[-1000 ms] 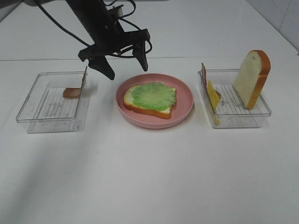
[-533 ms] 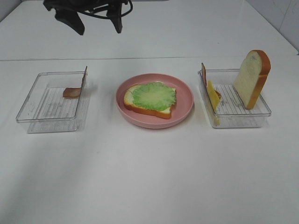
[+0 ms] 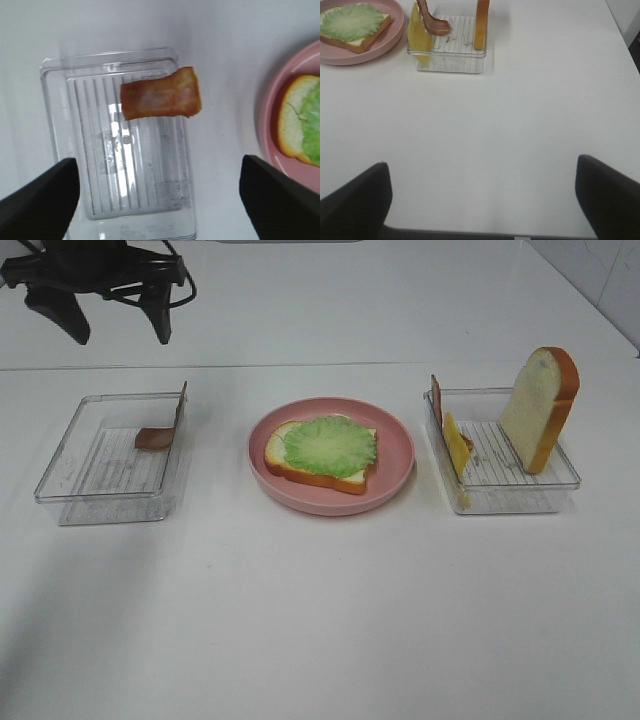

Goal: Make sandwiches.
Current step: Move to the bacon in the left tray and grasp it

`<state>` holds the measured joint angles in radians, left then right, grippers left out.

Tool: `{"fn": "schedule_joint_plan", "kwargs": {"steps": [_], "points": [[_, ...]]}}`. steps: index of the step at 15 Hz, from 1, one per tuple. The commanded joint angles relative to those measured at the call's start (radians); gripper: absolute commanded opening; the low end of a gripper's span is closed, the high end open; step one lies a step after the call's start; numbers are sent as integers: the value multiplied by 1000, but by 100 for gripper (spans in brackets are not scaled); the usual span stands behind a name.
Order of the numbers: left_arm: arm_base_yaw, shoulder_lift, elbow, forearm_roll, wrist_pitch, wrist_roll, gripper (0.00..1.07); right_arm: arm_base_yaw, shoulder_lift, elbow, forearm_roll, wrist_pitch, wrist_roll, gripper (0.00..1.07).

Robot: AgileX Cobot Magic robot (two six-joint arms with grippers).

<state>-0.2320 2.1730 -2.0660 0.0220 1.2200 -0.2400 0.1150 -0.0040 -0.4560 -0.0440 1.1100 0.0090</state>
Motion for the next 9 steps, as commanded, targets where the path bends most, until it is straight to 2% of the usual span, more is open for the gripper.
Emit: {"fn": "schedule_joint_plan", "kwargs": {"steps": [1, 3, 8, 9], "points": [[24, 12, 8, -22, 77, 1, 80, -3, -27, 4, -3, -10, -9, 97], [25, 68, 8, -50, 65, 1, 88, -3, -27, 4, -3, -10, -9, 97], [25, 95, 8, -82, 34, -2, 88, -3, -27, 4, -3, -10, -9, 97], [25, 96, 8, -82, 6, -19, 88, -3, -27, 4, -3, -10, -9, 97]]}}
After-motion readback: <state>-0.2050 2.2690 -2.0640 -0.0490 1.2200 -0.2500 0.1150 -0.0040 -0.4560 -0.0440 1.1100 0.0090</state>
